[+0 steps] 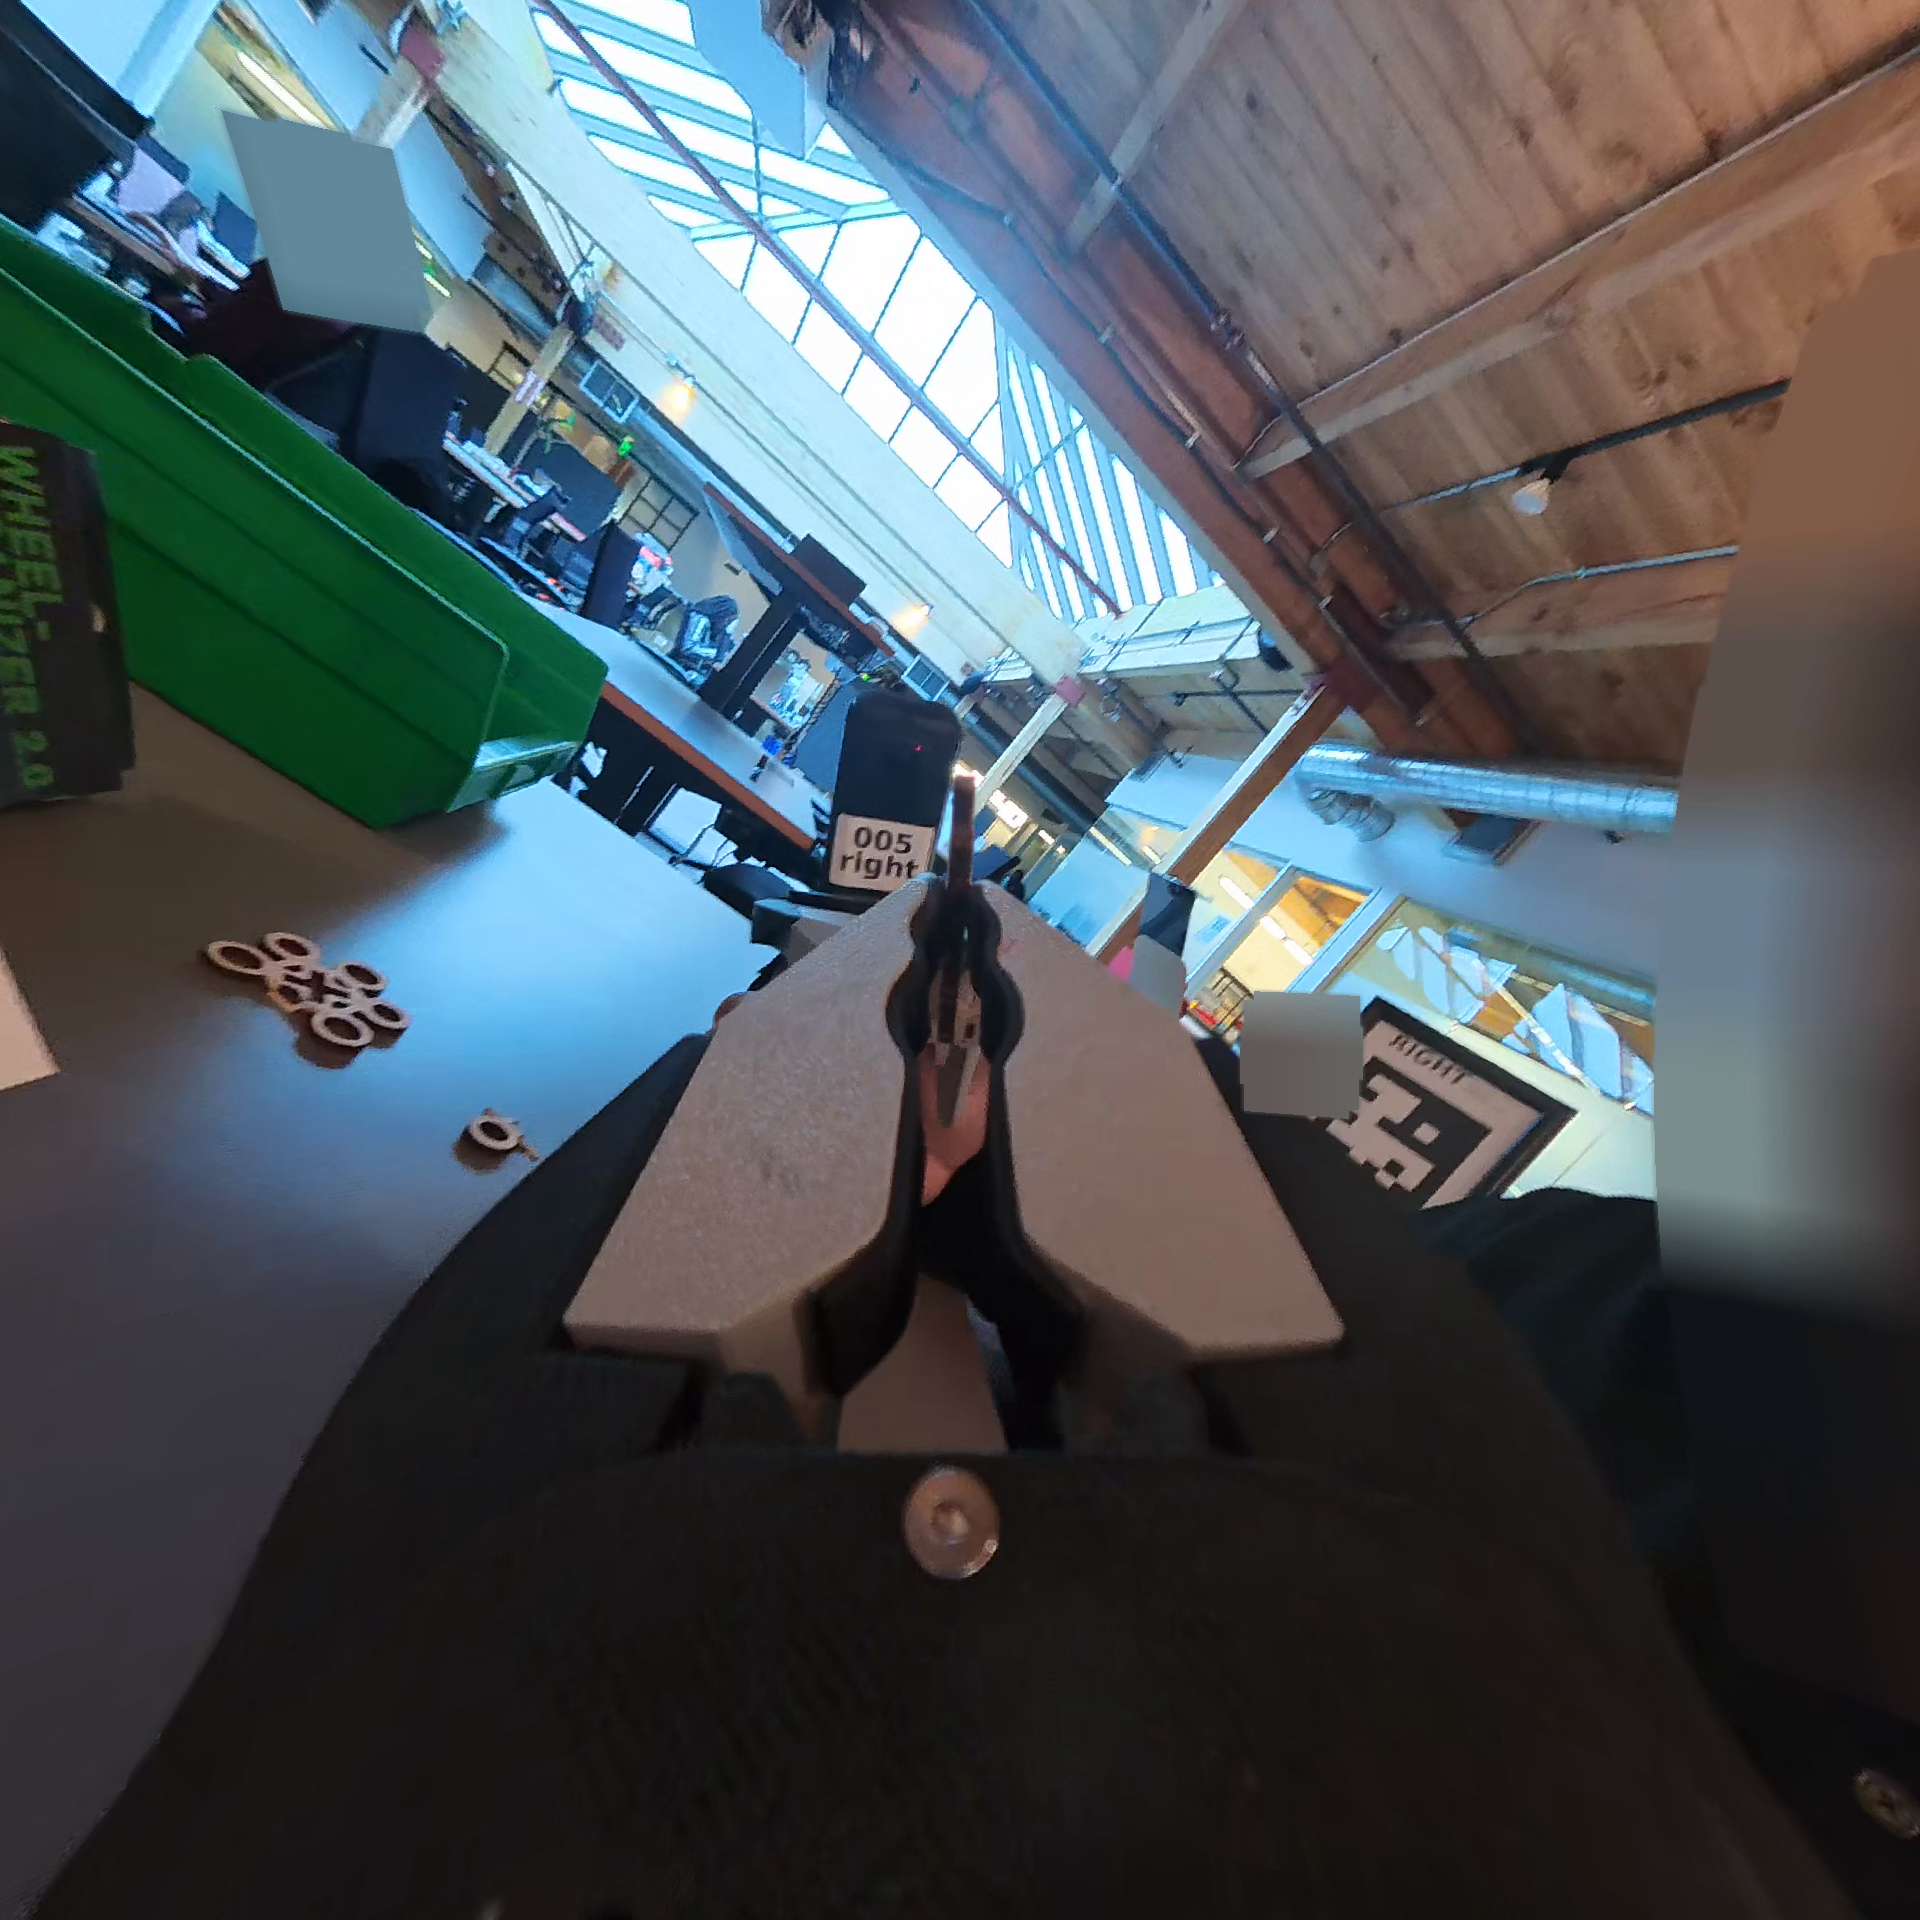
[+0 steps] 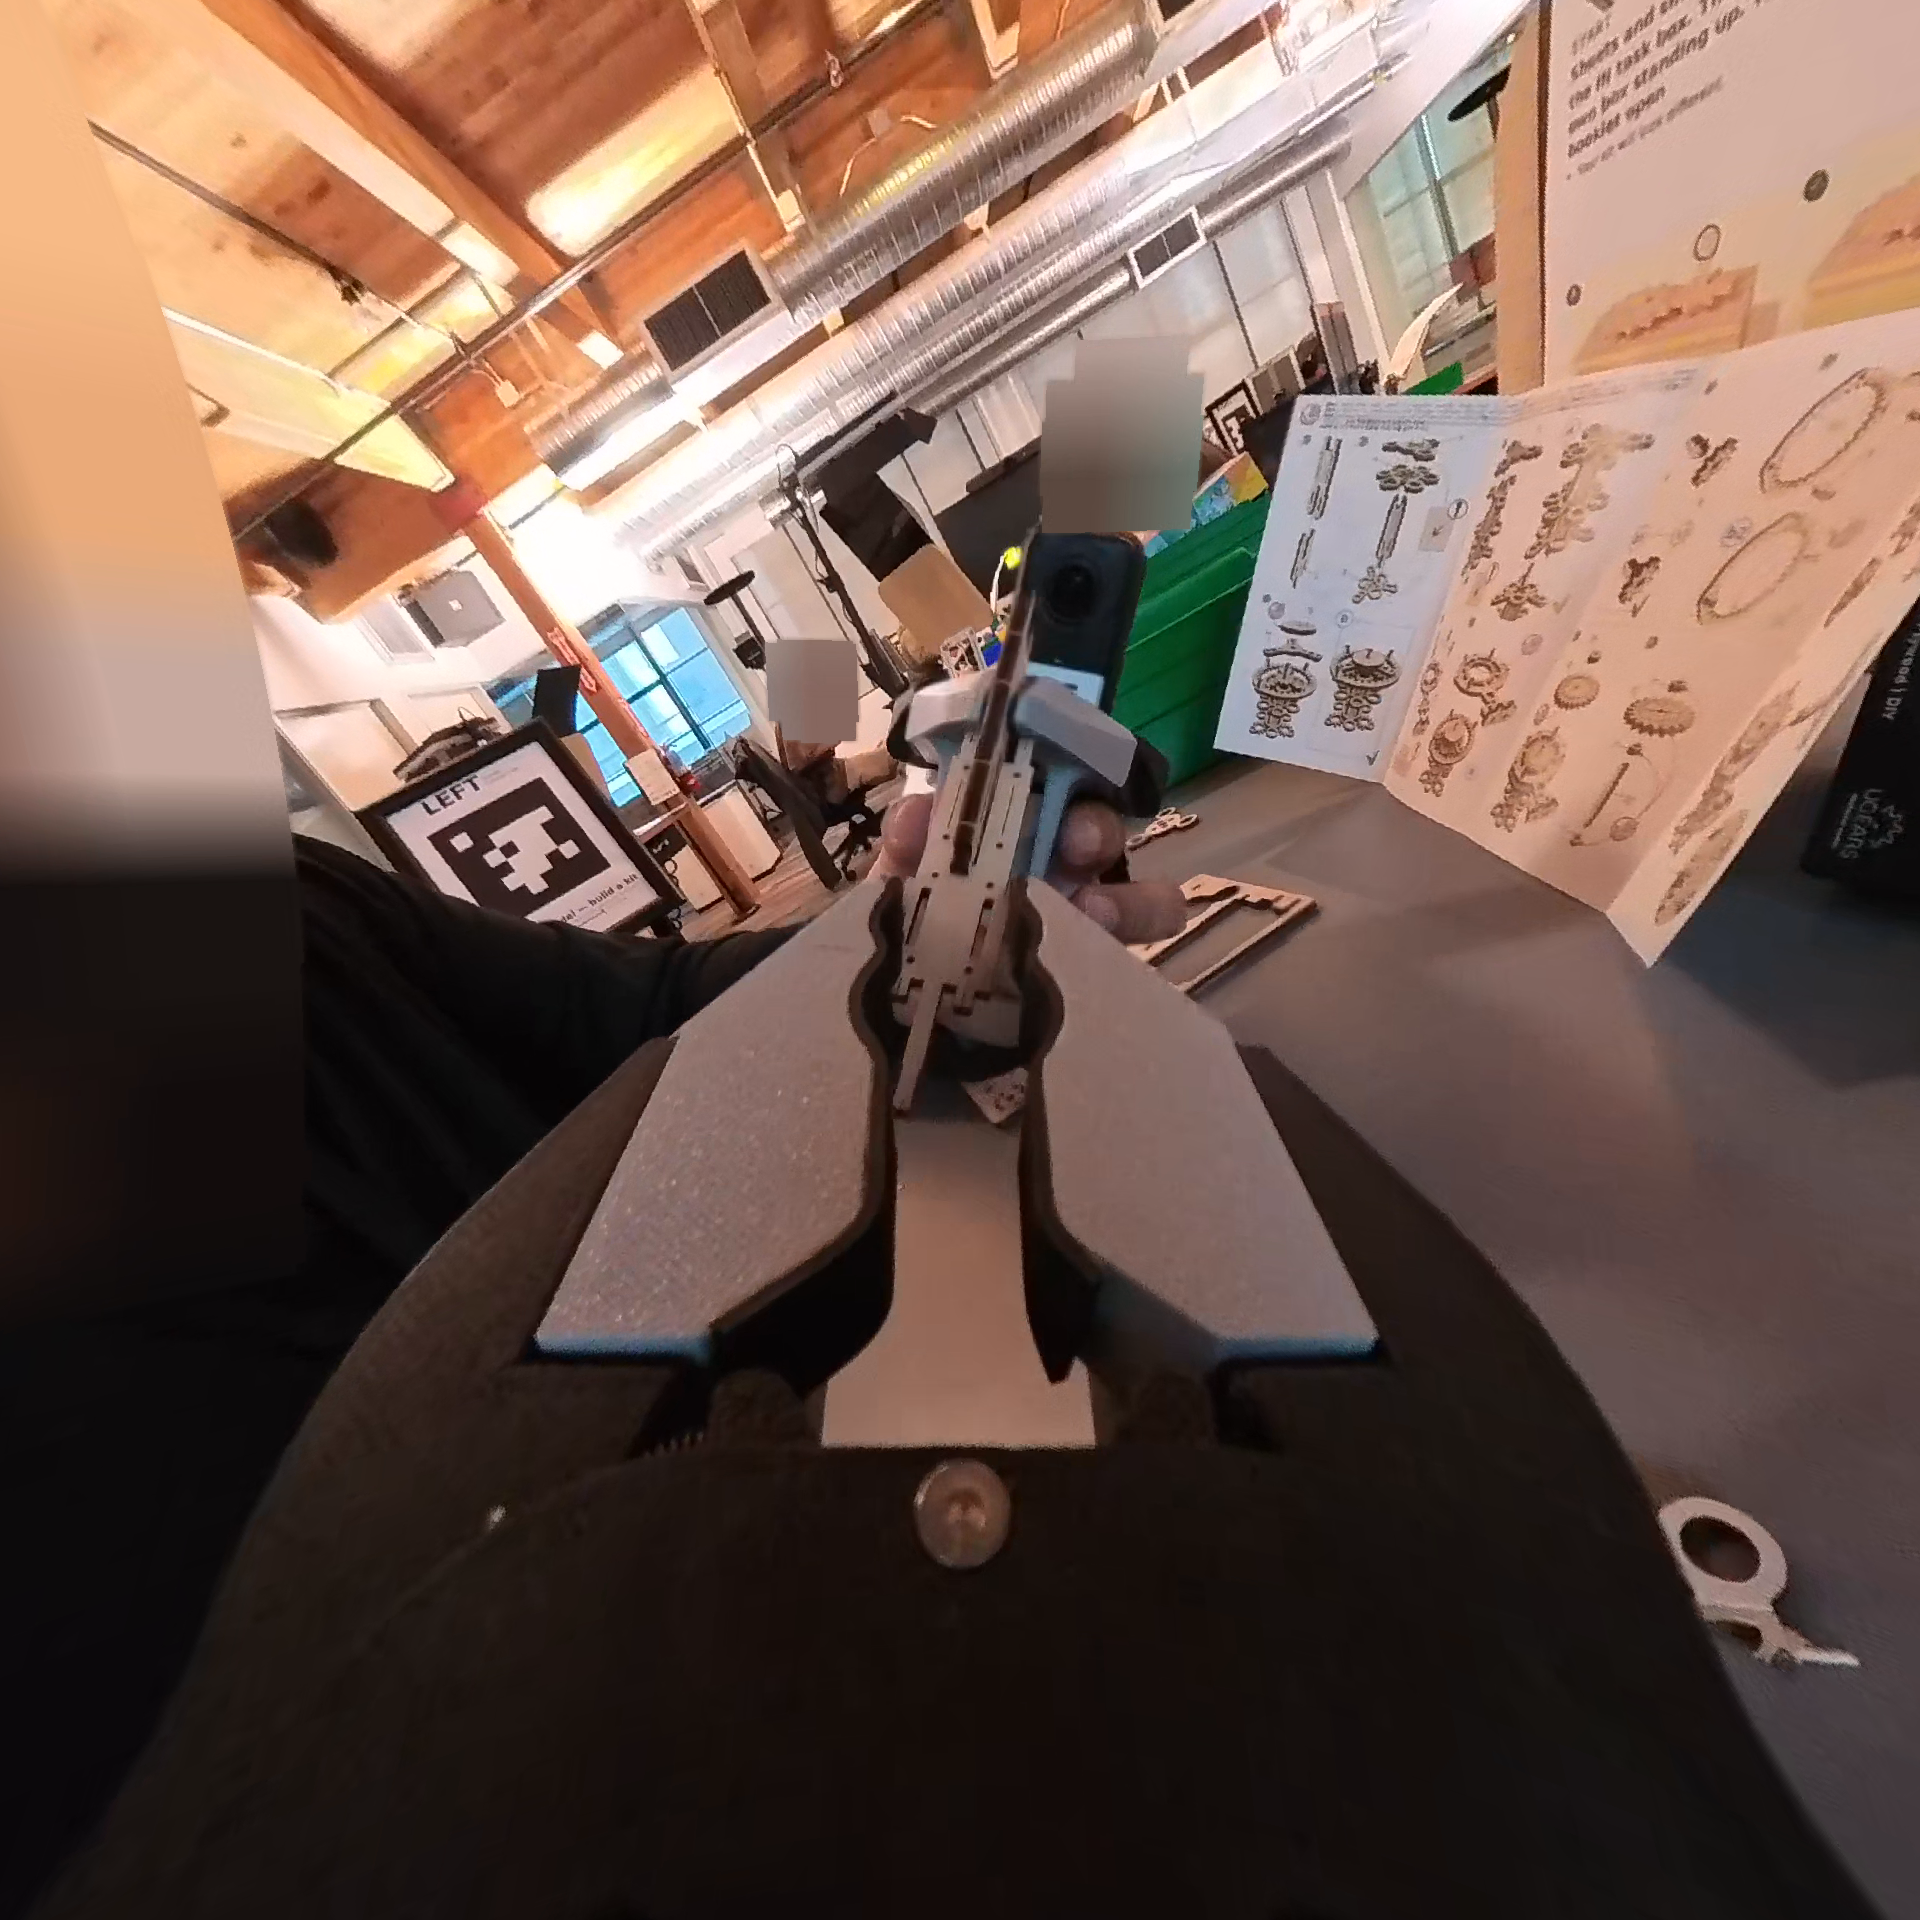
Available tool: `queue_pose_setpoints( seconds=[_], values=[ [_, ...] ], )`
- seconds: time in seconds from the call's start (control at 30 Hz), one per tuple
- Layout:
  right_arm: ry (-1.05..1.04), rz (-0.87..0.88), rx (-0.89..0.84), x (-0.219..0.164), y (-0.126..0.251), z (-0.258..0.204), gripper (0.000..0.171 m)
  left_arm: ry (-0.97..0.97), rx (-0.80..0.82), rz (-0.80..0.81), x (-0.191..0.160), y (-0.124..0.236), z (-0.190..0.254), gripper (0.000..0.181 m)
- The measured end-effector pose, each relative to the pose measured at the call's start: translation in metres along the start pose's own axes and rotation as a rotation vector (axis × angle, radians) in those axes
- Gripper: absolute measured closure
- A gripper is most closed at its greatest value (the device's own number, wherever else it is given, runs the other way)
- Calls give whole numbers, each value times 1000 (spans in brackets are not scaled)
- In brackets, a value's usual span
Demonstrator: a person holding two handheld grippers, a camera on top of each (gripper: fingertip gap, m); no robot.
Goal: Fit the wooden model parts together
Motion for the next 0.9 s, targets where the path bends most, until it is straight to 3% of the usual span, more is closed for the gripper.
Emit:
queue_pose_setpoints(
  seconds=[0.63, 0.9],
  values=[
    [60, 195, 27, 18, 19, -15, 155, -80, -16, -28, 30, -16, 22, 180],
    [149, 314, 24, 27, 21, -36, 154, -169, 14, -144, 51, -34, 50, 171]
  ],
)
Point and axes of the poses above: each gripper's, where its closed fingertips meet, y back along the fingers, x out of its top, z = x × y across the jaws, the point moved 6 cm from there along y, back along the fingers, and after that the axes turned 15 degrees about -z, right-handed, at the moved point
